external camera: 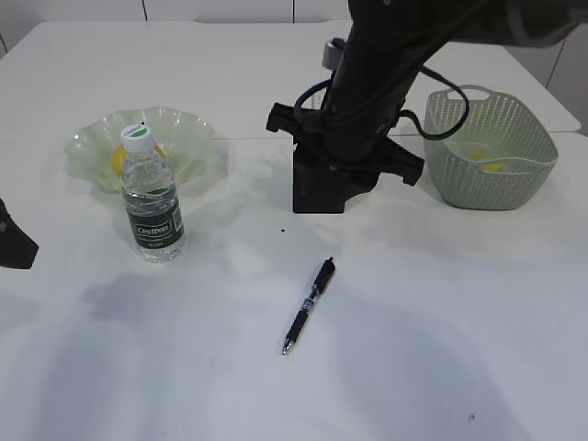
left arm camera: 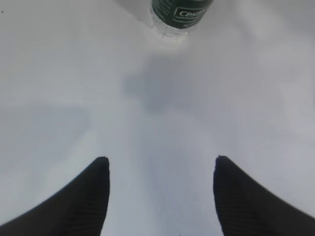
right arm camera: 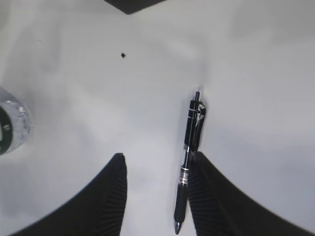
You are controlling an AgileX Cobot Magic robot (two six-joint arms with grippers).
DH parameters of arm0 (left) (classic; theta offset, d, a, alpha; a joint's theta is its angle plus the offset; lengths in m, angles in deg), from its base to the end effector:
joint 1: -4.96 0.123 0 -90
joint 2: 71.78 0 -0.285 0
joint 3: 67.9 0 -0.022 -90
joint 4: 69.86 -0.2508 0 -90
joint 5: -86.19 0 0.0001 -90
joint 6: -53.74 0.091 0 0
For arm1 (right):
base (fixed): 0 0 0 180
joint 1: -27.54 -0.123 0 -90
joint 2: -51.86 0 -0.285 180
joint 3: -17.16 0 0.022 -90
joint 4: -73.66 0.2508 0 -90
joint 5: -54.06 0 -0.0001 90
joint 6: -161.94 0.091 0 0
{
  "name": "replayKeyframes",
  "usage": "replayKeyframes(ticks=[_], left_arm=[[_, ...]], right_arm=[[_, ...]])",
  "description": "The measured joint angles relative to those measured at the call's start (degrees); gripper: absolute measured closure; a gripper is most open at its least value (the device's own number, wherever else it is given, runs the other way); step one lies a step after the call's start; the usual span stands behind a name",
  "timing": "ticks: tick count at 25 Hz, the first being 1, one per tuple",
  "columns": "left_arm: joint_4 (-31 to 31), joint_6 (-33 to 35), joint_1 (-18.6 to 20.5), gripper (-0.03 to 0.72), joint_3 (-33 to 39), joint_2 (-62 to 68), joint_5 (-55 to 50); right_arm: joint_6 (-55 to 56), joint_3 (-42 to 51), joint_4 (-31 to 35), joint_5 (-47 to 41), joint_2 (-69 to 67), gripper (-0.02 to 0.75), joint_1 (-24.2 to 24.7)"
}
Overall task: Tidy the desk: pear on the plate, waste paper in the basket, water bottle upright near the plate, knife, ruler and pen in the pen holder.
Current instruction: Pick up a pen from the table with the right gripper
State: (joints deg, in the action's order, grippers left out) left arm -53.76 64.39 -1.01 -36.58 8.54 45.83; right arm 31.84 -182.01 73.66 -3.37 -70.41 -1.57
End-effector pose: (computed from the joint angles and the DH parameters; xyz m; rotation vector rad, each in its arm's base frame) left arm 0.2338 -0.0409 0.2537 0.1587 2.6286 -0.2839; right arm 0.3771 0.2100 0.2427 0.5166 2.8159 0.3125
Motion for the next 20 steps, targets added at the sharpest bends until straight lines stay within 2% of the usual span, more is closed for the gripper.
replayKeyframes(ticks=[10,20], left_arm=[[0.11,0.00,0.00,0.218,0.00,0.00,0.58],[0.11,0.00,0.00,0.222,0.00,0.00,0.68]], right_arm=[[3.49,0.00,4.22,-0.39,-7.67,0.425,0.00],[6.10,0.00,4.44,-0.39,-11.79,0.425,0.00]])
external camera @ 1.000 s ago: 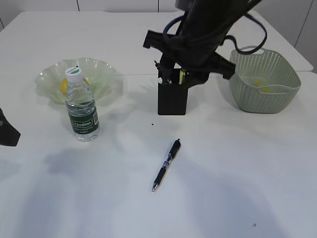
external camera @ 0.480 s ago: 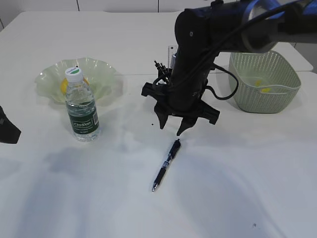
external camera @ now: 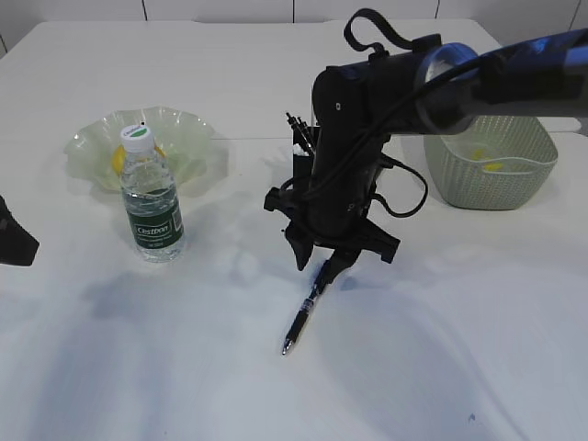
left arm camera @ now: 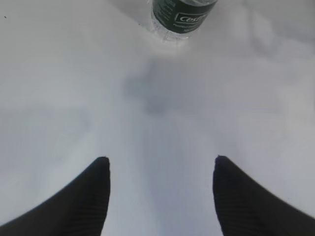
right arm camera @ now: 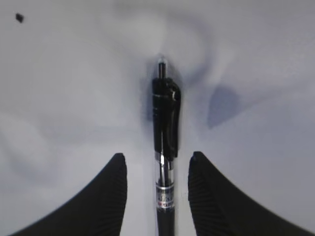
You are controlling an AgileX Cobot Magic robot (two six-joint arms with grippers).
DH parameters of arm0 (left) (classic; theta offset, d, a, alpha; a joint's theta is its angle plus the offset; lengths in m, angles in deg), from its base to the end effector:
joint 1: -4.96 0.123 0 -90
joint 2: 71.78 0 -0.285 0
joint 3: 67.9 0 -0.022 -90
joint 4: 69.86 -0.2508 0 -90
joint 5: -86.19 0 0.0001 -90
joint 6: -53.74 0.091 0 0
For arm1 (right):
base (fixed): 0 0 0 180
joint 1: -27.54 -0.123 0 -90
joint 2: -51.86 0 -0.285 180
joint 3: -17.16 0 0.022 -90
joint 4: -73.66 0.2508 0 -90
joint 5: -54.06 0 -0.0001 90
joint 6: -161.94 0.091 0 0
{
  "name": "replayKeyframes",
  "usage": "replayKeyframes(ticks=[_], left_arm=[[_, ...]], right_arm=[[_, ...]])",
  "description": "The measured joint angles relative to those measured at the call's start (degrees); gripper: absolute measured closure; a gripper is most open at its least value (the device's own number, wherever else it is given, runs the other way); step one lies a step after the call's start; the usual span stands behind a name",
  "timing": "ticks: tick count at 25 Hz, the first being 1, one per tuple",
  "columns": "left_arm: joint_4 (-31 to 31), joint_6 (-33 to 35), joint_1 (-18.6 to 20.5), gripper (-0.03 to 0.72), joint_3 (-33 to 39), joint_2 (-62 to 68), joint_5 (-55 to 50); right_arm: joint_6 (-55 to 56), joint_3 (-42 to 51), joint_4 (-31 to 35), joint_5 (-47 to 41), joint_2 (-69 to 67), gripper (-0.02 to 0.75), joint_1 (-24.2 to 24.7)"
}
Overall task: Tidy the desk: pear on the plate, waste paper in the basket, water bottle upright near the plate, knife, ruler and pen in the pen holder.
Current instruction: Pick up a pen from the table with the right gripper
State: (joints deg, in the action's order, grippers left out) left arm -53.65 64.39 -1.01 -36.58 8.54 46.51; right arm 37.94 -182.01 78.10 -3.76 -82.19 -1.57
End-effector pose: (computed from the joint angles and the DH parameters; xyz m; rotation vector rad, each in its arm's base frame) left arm 0.2348 -0.0409 0.2542 0.1543 2.6172 -0.2832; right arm 0.3872 0.2224 0.1522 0.7733 2.9883 0.2107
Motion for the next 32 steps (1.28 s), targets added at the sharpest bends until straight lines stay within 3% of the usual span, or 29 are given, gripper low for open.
replayKeyframes(ticks=[28,32], left_arm=[[0.00,0.00,0.00,0.225,0.00,0.00,0.29],[0.00,0.00,0.00,0.226,0.00,0.00,0.63]], right_arm=[[0.05,0.00,-0.33,1.44,-3.56,0.427,0.00],[0.05,0.00,-0.33,1.44,-3.56,0.512,0.00]])
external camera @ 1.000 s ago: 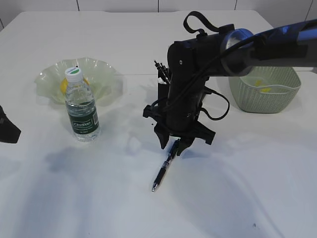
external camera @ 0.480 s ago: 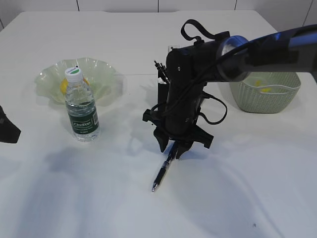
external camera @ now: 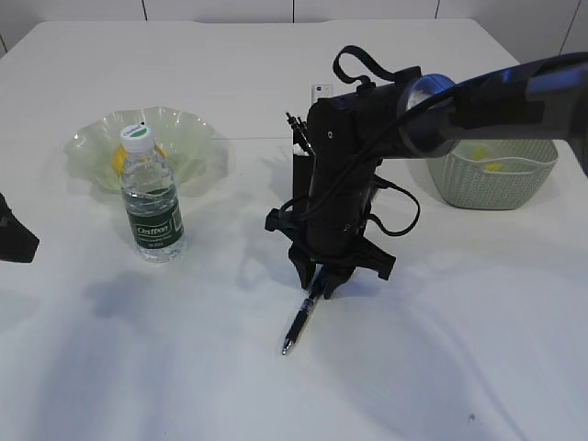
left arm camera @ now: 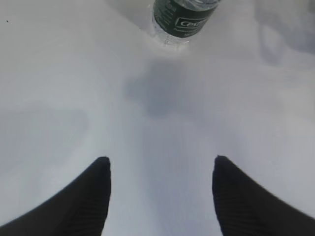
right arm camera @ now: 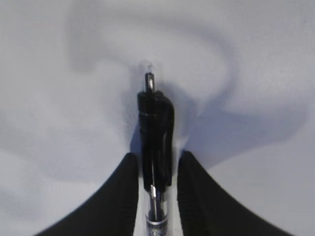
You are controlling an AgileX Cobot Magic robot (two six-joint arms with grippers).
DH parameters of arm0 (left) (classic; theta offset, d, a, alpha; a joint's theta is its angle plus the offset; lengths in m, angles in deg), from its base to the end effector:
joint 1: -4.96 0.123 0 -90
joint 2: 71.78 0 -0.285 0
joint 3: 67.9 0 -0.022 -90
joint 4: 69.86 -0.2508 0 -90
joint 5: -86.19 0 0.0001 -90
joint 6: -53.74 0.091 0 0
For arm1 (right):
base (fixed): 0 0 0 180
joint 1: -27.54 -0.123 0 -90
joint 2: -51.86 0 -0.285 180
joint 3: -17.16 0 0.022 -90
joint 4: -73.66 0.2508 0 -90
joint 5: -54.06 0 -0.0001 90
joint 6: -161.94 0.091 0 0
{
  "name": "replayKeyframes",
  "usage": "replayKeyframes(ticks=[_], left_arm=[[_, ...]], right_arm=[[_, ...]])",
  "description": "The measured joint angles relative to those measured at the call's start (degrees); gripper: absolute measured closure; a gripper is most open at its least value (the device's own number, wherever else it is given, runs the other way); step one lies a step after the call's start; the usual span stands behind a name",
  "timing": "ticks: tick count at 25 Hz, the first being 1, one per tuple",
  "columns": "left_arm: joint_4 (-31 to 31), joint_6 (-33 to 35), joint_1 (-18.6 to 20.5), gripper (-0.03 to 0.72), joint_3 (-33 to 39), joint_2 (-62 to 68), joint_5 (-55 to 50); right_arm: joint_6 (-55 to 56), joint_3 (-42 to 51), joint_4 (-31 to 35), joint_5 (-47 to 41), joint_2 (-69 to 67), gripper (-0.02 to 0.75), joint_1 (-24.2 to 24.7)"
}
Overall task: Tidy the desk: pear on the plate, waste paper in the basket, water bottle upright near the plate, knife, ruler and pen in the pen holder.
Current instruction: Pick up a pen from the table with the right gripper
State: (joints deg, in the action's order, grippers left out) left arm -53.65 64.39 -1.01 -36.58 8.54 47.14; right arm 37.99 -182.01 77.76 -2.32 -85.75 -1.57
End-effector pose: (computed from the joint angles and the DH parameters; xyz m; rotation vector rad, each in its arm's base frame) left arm 0.2357 -0.0408 0.2546 0.1517 2.6067 -0.2806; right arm 0.3903 0.2235 0.1246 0.7807 3.0127 0.1656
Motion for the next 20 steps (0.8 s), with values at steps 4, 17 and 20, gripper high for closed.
replayKeyframes(ticks=[4,17,20], left_arm=[[0.00,0.00,0.00,0.226,0.00,0.00,0.03],[0.00,0.00,0.00,0.228,0.00,0.00,0.25],[0.00,0.00,0.00,0.230,0.00,0.00,0.25]], right_arm=[[0.00,0.00,0.00,0.00,0.00,0.587,0.00],[0.00,0.00,0.00,0.02,0.00,0.628,0.00],[0.00,0.00,-0.03,0.02,0.00,0.630,0.00]])
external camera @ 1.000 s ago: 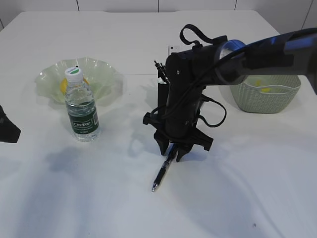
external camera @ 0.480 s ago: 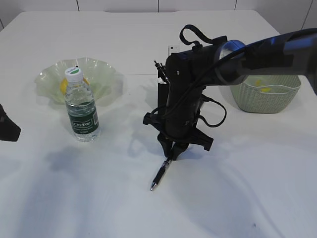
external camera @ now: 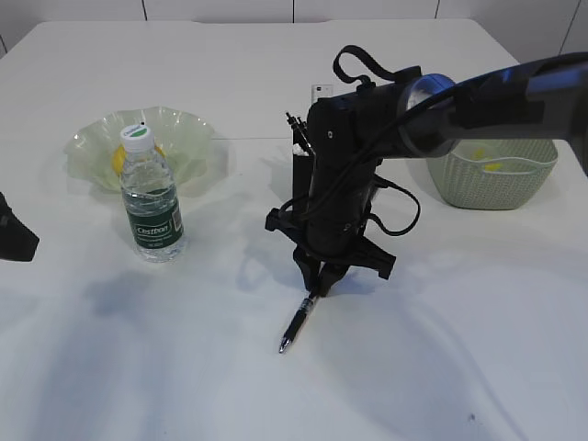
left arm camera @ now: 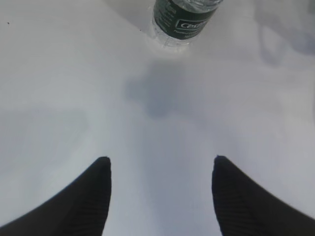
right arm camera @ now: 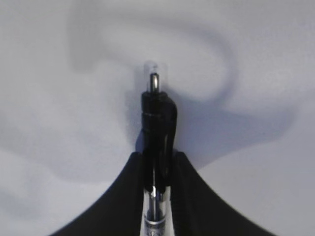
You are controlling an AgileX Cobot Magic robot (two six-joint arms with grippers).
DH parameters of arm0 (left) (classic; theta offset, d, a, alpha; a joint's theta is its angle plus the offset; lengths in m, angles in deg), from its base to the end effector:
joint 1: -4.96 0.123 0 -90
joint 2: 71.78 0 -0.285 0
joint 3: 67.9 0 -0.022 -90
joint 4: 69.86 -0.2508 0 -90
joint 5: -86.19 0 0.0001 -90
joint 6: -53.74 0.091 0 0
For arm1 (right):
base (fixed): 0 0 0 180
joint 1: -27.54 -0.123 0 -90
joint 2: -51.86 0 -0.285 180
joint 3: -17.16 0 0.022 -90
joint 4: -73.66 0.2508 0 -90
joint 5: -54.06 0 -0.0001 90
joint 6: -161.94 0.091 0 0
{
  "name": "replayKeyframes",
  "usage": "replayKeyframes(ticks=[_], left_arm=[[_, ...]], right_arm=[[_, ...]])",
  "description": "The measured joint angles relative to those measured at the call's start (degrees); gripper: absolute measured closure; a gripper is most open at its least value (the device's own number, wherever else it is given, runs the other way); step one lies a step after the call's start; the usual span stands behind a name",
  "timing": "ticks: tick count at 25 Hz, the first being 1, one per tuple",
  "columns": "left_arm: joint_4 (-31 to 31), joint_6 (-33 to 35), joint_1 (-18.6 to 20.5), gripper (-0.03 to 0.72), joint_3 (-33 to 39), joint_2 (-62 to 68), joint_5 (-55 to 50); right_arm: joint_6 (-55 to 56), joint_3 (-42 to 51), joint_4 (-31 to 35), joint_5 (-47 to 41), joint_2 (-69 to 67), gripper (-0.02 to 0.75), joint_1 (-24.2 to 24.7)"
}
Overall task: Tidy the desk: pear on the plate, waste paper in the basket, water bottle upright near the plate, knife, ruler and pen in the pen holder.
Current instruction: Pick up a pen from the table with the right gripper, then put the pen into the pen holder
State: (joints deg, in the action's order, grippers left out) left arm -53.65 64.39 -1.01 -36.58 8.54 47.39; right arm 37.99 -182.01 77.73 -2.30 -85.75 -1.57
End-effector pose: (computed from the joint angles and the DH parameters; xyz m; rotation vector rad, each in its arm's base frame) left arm 0.2360 -0.0407 0.2548 0.1506 2.6025 -0.2795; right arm 0.3903 0.2235 0.1246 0.7802 3.0122 0.1654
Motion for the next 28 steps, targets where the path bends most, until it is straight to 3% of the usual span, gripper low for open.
replayKeyframes(ticks=[17,28], left_arm=[[0.00,0.00,0.00,0.231,0.00,0.00,0.49],[0.00,0.00,0.00,0.231,0.00,0.00,0.58]], right_arm=[[-3.22,0.00,-7.46,-3.00,6.32,0.642,0.00],[-8.96,0.00,-14.80,2.65,14.87,0.643,0.82]])
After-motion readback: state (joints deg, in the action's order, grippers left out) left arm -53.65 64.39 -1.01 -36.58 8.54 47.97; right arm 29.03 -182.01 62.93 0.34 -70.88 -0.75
